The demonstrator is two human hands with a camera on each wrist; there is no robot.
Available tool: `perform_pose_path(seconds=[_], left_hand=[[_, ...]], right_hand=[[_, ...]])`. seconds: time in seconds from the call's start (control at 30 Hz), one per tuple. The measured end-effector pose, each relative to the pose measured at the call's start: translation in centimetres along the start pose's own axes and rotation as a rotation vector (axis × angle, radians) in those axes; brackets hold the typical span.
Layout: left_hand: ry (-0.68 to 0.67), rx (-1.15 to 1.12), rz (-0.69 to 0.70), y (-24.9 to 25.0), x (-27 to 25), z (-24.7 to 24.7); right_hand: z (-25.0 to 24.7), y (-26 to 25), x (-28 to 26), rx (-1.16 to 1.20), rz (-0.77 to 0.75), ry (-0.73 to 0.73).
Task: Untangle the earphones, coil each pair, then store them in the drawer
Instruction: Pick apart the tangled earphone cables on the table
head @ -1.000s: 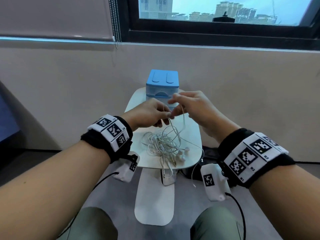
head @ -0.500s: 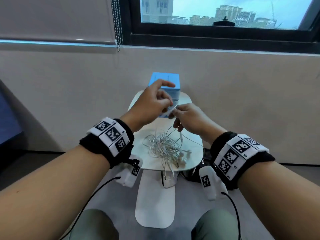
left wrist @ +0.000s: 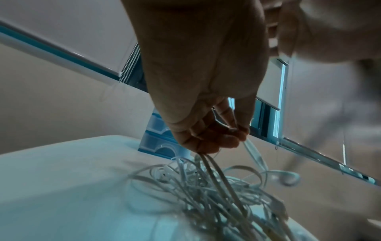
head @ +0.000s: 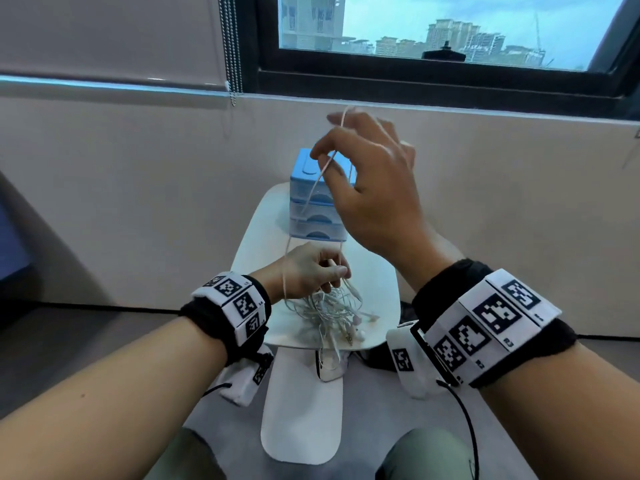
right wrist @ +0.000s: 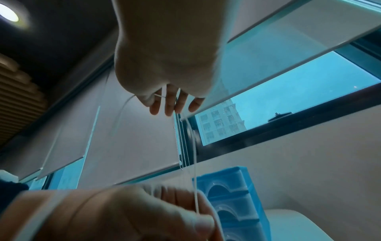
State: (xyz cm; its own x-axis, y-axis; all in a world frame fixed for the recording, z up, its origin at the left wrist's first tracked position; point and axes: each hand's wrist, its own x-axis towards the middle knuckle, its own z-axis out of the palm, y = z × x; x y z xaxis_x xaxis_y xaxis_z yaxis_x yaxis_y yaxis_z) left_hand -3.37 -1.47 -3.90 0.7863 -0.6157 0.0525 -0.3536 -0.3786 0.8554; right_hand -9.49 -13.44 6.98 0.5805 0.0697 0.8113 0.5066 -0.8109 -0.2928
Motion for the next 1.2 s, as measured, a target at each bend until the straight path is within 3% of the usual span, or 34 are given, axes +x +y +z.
perform_pose_path(seconds=[0.33, 0.5, 0.6, 0.77, 0.93, 1.07, 1.2], left_hand=[[0.005, 0.076, -0.028, -1.3, 0.1, -0.5], [0.055, 0.134, -0.007, -1.4, -0.6, -1.3], [0.068, 0.203, 0.051, -1.5, -1.6, -1.5], [-0.091, 0.410, 0.044, -1.9, -2.8, -1.2], [-0.250, 0.592, 0.022, -3.0, -3.7, -0.4], [-0.224, 0.633, 0.058, -3.5, -3.4, -0.2], [-0.184, 0.609, 0.056, -3.6, -3.1, -0.1]], right_hand=[[-2.3, -1.1, 1.4, -0.148, -0.032, 0.277], [-3.9, 1.1, 1.3, -0.252, 0.119, 0.326], [-4.4, 2.7, 0.4, -0.293, 0.258, 0.231], [-4.6, 6.7, -2.2, -0.316, 0.594, -0.266], [-4.2, 10.3, -5.8, -0.423, 0.841, -0.586], [-3.6, 10.9, -7.5, -0.437, 0.872, -0.699], [-2.0, 9.4, -7.5, -0.199, 0.720, -0.670]])
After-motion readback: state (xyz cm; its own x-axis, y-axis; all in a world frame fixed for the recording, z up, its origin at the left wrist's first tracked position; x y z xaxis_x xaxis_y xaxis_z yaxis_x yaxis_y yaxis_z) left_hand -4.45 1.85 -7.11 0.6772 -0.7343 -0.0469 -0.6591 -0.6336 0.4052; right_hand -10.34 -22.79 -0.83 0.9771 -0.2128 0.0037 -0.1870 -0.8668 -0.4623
